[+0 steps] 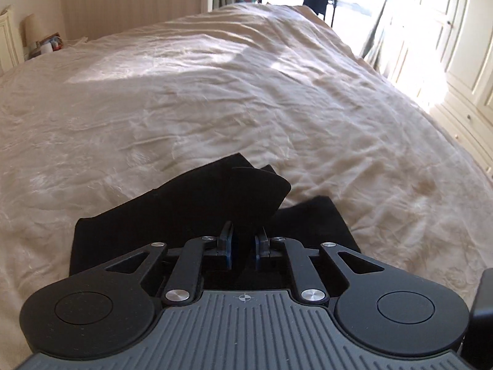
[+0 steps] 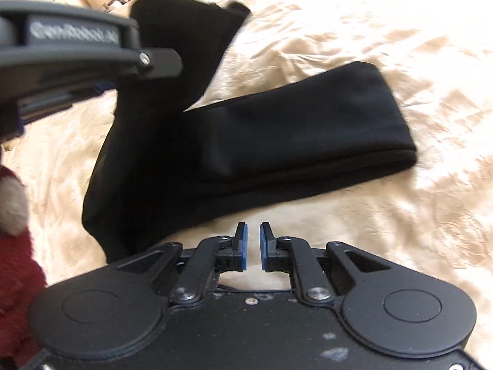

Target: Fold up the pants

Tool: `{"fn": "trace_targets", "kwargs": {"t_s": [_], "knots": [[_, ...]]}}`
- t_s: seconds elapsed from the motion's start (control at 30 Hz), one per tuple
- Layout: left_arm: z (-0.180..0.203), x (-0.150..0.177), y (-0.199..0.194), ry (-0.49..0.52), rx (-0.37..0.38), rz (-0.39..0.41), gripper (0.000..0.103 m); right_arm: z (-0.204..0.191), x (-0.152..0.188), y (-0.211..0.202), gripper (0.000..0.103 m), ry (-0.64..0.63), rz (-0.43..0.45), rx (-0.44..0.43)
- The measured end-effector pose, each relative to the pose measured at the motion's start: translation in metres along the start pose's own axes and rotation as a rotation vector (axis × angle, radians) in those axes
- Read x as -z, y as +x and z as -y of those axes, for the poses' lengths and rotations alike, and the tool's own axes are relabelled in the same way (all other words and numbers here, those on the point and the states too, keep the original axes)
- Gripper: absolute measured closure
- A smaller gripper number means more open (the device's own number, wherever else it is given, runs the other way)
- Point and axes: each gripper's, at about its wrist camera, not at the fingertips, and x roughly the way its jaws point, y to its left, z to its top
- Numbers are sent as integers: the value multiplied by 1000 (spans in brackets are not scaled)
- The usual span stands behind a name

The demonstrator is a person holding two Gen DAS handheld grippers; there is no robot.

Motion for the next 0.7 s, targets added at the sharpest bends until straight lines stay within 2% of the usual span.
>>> {"fn": "trace_targets", "kwargs": {"t_s": [0.07,0.17,0.33,0.43,0.7], "knots": [[15,5,10,21,-7,-45,88,23,-1,-6,89,25,-6,22],[16,10,2,13,-13,-39,86,45,-5,-17,81,41,15,36],[18,1,5,-36,11,-67,82,71,-16,-29,79,46,45,48],[28,-7,7,-18,21,-69,78,71,-28,-29,78,52,56,67],[42,-14,-9,27,148,-25,74,85,-48,-39,77,72,99,134]]}}
